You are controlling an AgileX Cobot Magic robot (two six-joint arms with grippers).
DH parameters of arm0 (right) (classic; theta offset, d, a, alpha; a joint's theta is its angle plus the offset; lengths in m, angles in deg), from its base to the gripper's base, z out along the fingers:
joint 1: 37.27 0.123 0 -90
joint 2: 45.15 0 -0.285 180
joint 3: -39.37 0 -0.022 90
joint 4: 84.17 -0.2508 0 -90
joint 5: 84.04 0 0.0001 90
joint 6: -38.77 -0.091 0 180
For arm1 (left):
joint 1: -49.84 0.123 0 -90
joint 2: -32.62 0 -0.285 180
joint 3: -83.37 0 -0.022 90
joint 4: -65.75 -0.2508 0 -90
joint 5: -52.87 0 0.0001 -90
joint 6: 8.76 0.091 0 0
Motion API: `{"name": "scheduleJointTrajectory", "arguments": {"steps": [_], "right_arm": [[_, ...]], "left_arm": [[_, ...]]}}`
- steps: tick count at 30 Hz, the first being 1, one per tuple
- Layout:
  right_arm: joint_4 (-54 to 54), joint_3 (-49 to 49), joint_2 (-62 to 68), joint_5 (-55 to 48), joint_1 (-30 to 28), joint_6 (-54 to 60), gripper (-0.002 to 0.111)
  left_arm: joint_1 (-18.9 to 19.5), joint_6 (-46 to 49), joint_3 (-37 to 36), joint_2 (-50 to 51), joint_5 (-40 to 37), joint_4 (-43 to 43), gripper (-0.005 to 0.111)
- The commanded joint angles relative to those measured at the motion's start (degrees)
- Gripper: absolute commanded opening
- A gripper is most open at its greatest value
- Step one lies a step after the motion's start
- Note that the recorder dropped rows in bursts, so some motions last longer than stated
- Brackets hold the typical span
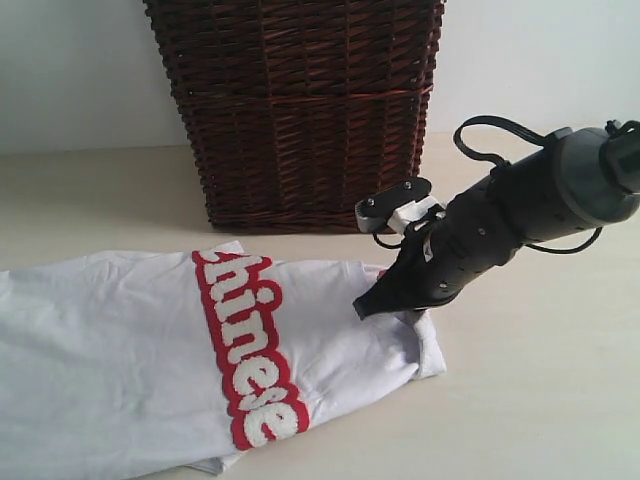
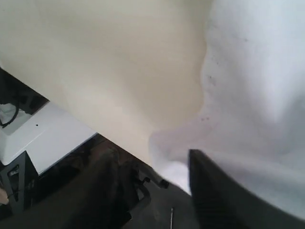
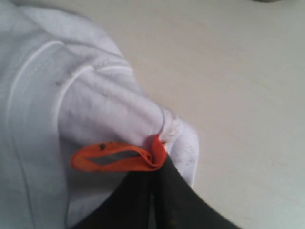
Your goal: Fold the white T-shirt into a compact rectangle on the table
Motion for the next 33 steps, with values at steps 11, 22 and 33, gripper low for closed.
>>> {"name": "scheduleJointTrajectory", "arguments": {"steps": [11,22,33], "right_arm": [[-11.58,-1.16,-11.43,-5.05,-1.51,11.83,0.051],[-30.54,6.89,1.09,-15.61,-4.68,28.14,0.046],[-63.26,-6.79,-5.36,-35.19,-4.68,65.23,0.000]], "left_arm": [[0.04,20.98,14.64,-5.39,13.23,28.84,0.060],[0.04,36.88,15.43,1.99,23.08,44.40,0.060],[0.04,36.88,23.29,5.07,22.94,44.40,0.060]]}}
